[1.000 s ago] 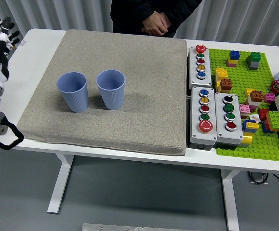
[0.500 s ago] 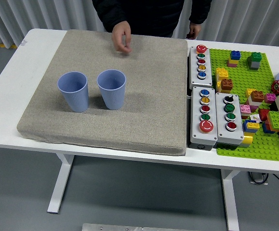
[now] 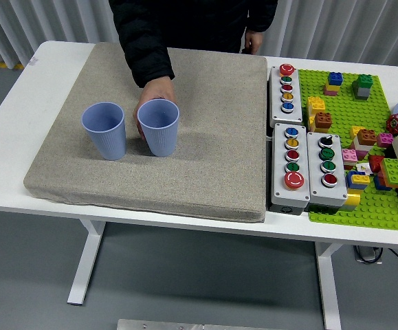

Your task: Pick cup pour cup place

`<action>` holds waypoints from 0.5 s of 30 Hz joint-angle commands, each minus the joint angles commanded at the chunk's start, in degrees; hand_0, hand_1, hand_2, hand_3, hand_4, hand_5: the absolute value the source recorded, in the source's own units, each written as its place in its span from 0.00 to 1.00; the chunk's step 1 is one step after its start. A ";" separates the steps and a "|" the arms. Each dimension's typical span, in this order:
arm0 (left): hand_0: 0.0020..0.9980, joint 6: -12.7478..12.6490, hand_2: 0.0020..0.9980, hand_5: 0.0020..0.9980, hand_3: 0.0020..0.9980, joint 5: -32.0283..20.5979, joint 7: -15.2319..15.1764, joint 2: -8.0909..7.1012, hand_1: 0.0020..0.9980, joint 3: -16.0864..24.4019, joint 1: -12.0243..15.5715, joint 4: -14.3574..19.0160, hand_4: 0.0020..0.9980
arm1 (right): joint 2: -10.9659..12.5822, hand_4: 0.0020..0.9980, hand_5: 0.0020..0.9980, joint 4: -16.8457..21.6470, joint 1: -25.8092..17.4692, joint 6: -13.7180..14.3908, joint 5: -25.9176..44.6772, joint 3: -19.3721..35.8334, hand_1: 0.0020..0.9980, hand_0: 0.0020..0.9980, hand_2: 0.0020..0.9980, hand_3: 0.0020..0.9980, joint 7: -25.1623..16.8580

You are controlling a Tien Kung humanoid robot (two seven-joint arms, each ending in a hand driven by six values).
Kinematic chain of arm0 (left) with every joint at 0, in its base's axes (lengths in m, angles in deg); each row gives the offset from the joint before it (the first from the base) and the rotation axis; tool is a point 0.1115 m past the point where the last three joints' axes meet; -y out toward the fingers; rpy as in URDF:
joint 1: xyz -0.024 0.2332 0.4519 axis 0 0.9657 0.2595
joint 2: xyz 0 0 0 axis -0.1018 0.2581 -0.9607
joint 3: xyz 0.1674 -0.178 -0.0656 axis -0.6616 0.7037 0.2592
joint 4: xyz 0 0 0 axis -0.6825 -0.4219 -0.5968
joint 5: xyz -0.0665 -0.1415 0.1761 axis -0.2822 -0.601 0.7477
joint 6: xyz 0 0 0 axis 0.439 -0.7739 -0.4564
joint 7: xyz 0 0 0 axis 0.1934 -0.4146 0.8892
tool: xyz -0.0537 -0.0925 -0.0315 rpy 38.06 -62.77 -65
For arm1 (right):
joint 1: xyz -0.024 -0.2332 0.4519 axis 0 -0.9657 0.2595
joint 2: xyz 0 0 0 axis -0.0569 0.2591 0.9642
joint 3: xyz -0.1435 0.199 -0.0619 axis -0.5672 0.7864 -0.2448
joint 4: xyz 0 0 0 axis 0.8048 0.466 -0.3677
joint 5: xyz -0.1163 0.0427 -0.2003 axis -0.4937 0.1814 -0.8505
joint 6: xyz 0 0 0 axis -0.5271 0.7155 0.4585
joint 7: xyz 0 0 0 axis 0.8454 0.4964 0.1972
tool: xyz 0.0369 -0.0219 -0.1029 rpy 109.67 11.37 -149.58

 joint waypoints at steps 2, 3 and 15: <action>0.80 -0.02 0.84 1.00 0.81 -0.15 -0.07 0.13 0.78 -0.06 -0.38 -0.21 0.81 | 0.04 0.05 0.30 0.00 0.00 0.03 0.56 -0.56 0.68 0.72 0.67 0.62 -0.13; 0.80 -0.02 0.84 1.00 0.81 -0.16 -0.07 0.14 0.78 -0.06 -0.41 -0.23 0.81 | 0.04 0.05 0.30 0.00 0.00 0.03 0.60 -0.61 0.68 0.72 0.67 0.62 -0.14; 0.80 -0.42 0.84 1.00 0.81 -0.07 -0.23 0.62 0.78 -0.28 -1.26 -0.64 0.81 | -0.28 0.04 0.31 0.00 0.23 0.30 2.53 -1.42 0.68 0.72 0.67 0.62 -0.46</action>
